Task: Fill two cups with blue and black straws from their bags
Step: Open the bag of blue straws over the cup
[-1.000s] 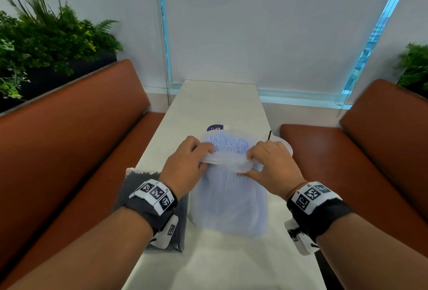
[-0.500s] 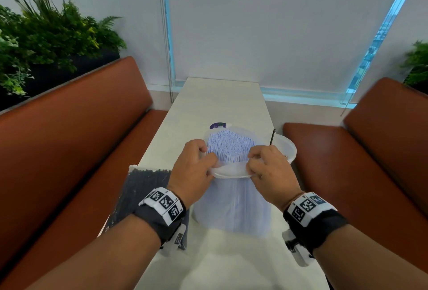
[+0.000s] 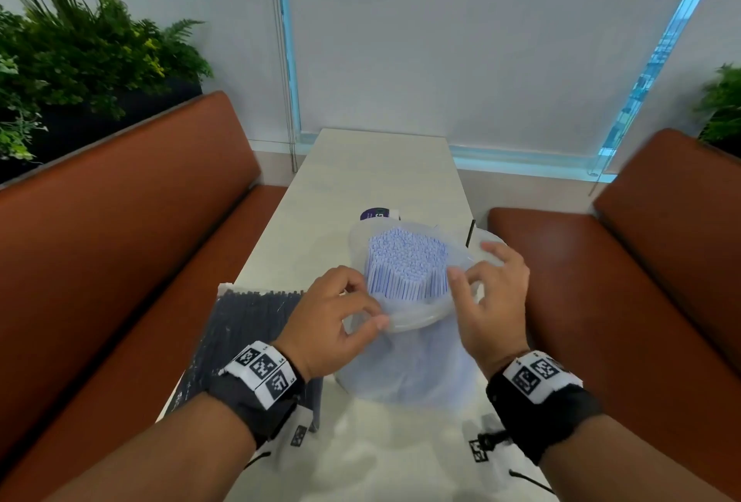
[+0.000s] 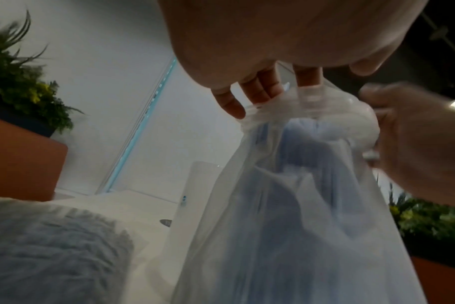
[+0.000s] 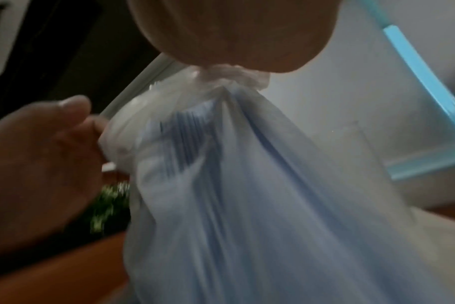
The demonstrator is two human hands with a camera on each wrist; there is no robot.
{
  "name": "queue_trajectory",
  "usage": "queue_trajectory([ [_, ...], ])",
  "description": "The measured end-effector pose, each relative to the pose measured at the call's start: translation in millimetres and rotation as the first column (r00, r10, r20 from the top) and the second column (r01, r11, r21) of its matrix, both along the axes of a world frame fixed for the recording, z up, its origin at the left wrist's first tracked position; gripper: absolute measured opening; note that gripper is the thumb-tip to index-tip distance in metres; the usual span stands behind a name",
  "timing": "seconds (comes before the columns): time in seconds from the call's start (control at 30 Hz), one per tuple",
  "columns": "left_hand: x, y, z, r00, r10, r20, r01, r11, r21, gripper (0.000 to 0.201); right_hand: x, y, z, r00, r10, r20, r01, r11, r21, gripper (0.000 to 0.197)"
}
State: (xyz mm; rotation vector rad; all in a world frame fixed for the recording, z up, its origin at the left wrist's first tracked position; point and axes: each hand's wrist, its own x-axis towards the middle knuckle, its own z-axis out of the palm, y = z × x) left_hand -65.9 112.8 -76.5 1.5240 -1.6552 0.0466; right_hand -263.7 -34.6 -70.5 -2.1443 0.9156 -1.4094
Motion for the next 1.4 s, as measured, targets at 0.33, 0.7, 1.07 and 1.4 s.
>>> queue_trajectory([
  [0.33,1.7,-15.2,10.4,0.899,0.186,-0.397,-0.063,0.951,0.303,0.097,16.5,-23.7,8.6,0.977,-0.061,0.205,-0.092,0.747,0.658,0.018],
  [0.7,9.2,-21.0,24.3,0.915,0.098,-0.392,0.092,0.894,0.439,0.114,6.8,-20.1,22.3,0.954,0.074,0.29,-0.263,0.668,0.696,0.037],
  [1.07,12.2,-16.2,30.2,0.928,-0.019,-0.373,0.216,0.842,0.495,0.112,8.3,-23.4,34.1,0.966,0.221,0.133,-0.234,0.537,0.811,0.032],
  [1.4,3.5,-14.4,27.1,0.917,-0.143,-0.372,0.33,0.795,0.509,0.082,-0.8,-24.3,-1.8,0.982,0.178,0.064,-0.15,0.529,0.835,0.021],
])
